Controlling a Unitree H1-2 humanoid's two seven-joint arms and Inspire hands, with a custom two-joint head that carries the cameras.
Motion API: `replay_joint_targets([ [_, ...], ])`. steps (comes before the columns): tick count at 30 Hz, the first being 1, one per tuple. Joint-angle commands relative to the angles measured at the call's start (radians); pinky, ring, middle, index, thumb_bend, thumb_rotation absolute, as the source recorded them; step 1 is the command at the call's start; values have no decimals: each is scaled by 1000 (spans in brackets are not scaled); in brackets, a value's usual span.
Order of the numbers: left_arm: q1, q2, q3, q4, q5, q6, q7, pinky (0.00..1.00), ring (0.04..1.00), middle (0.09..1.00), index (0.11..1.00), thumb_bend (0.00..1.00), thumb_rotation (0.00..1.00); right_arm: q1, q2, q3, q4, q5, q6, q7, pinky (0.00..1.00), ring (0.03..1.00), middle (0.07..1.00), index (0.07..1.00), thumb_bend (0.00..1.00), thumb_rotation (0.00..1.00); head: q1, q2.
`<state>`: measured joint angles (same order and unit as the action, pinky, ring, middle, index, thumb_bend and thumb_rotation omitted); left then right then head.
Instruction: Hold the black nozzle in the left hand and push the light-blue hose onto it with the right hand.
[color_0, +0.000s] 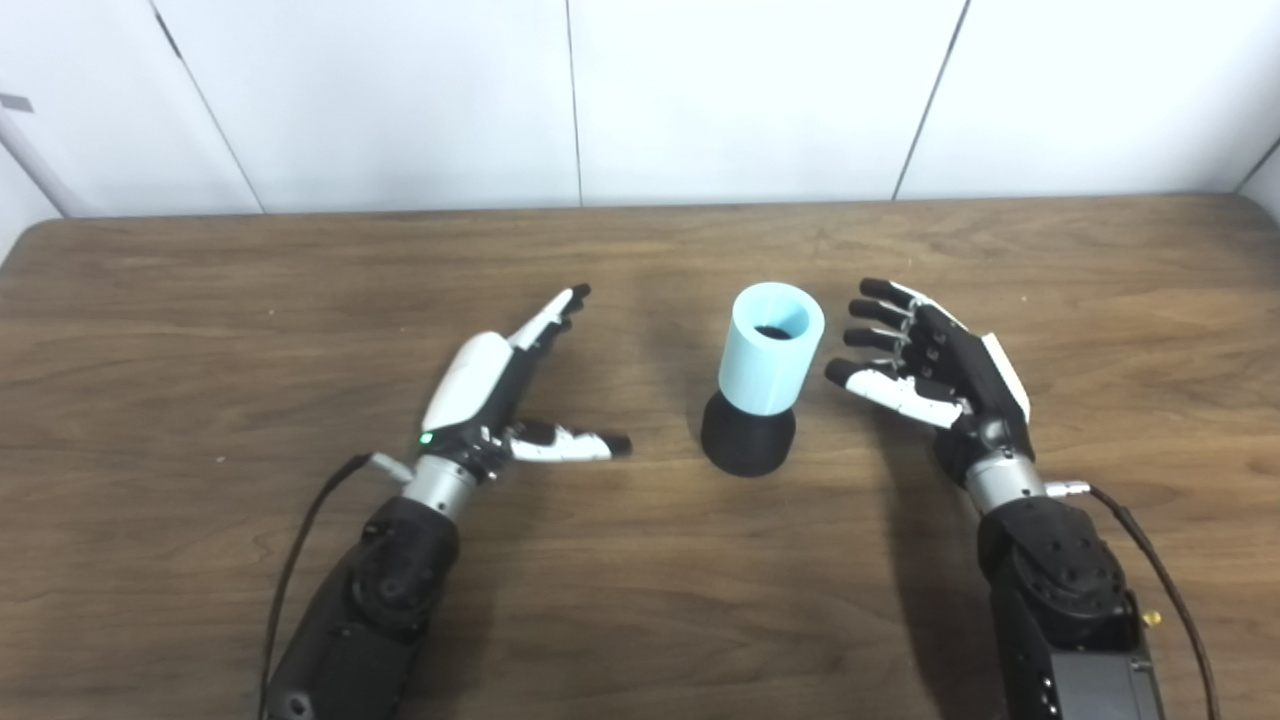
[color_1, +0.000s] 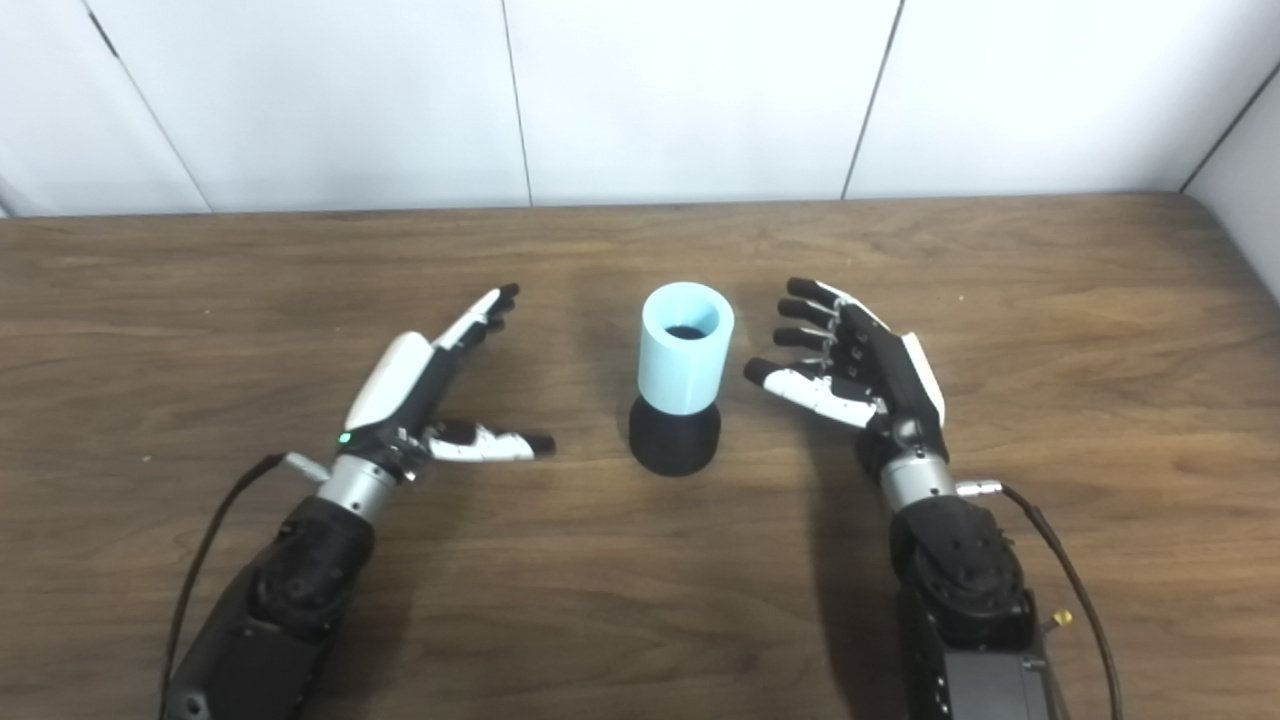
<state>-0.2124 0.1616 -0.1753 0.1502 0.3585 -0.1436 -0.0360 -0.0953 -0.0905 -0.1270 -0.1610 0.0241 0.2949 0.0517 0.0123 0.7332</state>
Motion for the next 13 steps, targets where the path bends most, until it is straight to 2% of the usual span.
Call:
replay_joint_targets([
  [1, 64, -52, 40, -36, -172, 52, -48, 534, 669, 790, 788, 695, 160, -15, 7, -11, -21, 30, -64, -7, 429, 598, 701, 719, 569, 120, 1, 1],
  [4, 83, -102, 110, -108, -377, 147, -87, 482, 598, 720, 750, 638, 167, -8, 12, -4, -21, 26, -94, -12, 402, 553, 666, 696, 535, 123, 1, 1],
  [7, 92, -125, 162, -155, -546, 221, -129, 406, 585, 705, 735, 690, 193, 0, 20, -1, -22, 29, -111, -19, 398, 541, 651, 677, 537, 173, 3, -8],
  [9, 98, -130, 183, -176, -604, 249, -142, 394, 575, 697, 722, 714, 193, 6, 27, -1, -21, 28, -127, -27, 399, 538, 647, 672, 541, 194, 3, -15],
  [13, 108, -132, 195, -188, -631, 265, -145, 411, 584, 702, 717, 722, 148, 17, 42, -8, -19, 35, -149, -43, 393, 524, 638, 668, 542, 213, 5, -24],
])
